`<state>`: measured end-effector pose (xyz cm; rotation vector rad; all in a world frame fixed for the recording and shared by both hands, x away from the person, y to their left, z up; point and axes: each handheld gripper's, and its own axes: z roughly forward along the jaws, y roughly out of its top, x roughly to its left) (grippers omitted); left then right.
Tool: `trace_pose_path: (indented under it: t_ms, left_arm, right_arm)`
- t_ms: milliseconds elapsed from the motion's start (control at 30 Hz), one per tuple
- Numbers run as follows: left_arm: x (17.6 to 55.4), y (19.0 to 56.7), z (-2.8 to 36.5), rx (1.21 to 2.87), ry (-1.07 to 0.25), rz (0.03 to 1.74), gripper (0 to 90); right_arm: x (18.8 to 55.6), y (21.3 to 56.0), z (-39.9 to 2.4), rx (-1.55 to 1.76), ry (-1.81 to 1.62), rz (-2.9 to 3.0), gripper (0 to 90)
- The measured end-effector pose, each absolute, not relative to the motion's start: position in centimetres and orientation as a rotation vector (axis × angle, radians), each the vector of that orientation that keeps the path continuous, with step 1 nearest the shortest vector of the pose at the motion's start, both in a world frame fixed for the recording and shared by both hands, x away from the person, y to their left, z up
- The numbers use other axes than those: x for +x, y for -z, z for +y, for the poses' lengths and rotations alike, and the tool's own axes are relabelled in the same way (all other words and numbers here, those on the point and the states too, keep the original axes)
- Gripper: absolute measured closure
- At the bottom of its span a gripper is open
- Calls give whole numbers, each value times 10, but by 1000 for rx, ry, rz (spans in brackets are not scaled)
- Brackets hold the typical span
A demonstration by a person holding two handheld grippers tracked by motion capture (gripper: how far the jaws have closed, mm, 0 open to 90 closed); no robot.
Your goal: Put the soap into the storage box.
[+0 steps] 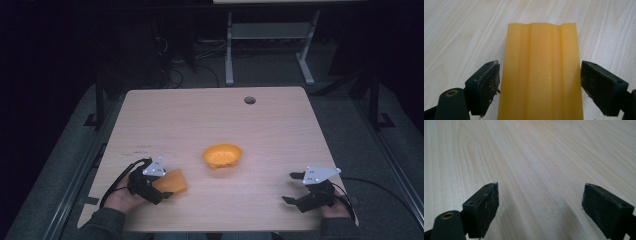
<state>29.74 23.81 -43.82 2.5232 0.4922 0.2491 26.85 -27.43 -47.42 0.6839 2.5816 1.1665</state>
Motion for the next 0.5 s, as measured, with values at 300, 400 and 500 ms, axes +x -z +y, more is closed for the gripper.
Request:
trace_pose_path:
  t_ms: [300,400,500]
  left_arm:
    - [302,444,234,2560,-230,488,169]
    - [303,445,233,2567,-223,489,174]
    - [304,447,232,2576,-213,488,175]
  right_arm:
    - [269,474,-274,675,-1168,2582,135]
    - [268,474,-274,677,-1168,2584,135]
    - [268,474,-273,673,-1168,2584,135]
